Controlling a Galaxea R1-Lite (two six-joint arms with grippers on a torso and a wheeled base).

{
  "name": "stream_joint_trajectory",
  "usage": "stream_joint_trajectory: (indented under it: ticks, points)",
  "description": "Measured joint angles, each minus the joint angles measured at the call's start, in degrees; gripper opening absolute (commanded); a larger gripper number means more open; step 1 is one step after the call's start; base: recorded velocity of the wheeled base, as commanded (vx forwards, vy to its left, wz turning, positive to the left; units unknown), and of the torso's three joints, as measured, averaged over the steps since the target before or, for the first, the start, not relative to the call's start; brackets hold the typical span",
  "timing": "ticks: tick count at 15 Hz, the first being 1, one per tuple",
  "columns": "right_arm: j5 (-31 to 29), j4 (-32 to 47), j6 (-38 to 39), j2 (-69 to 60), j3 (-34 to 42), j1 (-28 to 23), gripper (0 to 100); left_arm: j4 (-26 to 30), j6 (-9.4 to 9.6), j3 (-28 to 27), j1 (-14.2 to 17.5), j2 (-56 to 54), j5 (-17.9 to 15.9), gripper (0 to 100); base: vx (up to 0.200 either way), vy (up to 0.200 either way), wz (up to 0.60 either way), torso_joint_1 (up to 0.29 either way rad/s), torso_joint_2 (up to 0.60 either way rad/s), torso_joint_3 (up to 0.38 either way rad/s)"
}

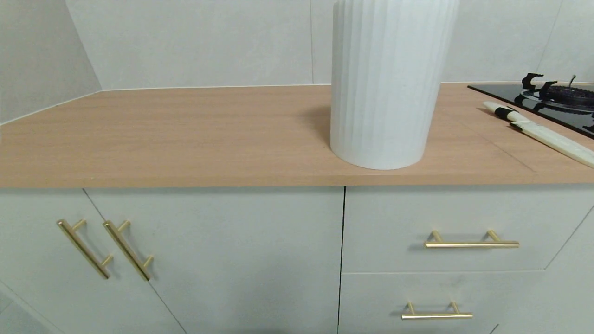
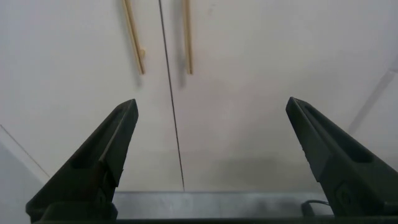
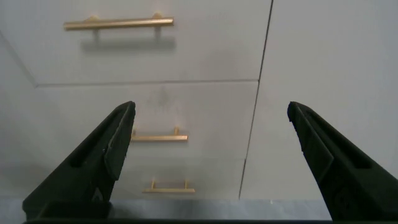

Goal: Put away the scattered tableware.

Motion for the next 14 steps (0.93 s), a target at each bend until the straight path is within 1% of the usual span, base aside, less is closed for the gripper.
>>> stream_joint_trajectory:
  ticks: [1,6,8,14]
  points:
    - [0.0,0.0,0.0,0.0,0.0,0.0,100,0.0,0.0,0.0,0.0,0.0,0.0,100,0.2,0.0,0.0,-0.002,0.0,0.002]
    - [0.0,0.0,0.0,0.0,0.0,0.0,100,0.0,0.02,0.0,0.0,0.0,0.0,100,0.0,0.0,0.0,0.0,0.0,0.0]
    - [0.0,0.0,-0.1,0.0,0.0,0.0,100,0.1,0.0,0.0,0.0,0.0,0.0,100,0.0,0.0,-0.6,0.002,0.0,0.002]
    - [0.0,0.0,-0.1,0.0,0.0,0.0,100,0.1,0.0,0.0,0.0,0.0,0.0,100,0.0,0.0,0.0,0.0,0.0,0.0]
